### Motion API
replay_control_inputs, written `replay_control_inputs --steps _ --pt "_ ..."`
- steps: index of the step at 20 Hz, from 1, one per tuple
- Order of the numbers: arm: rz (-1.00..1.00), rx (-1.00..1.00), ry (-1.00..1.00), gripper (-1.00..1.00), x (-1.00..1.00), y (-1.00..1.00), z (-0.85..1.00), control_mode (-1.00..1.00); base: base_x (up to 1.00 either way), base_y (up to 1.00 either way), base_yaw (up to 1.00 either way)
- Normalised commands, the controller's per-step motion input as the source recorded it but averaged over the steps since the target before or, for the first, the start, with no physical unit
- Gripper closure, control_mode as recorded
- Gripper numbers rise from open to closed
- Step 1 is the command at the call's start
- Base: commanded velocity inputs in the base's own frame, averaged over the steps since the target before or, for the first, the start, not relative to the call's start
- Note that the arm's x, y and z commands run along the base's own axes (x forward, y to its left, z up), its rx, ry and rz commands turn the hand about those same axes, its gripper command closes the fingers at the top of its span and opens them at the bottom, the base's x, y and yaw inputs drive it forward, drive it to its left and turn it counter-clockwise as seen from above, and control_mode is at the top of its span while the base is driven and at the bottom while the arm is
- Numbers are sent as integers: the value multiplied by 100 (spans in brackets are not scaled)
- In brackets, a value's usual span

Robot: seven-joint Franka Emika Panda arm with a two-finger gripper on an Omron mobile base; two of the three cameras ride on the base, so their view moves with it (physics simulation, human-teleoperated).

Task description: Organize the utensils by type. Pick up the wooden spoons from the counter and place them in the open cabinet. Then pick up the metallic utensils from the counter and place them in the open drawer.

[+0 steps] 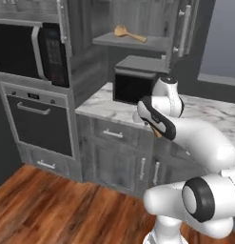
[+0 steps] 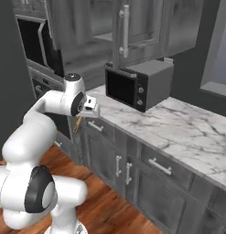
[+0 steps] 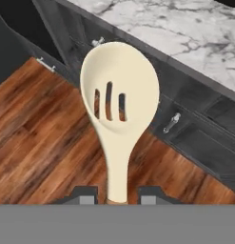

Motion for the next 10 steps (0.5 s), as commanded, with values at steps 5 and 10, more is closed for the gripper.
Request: replay_control_inputs --steps 5,10 --pt "0 0 0 100 0 0 0 100 47 74 -37" --pt "0 0 0 100 0 0 0 100 50 73 -43"
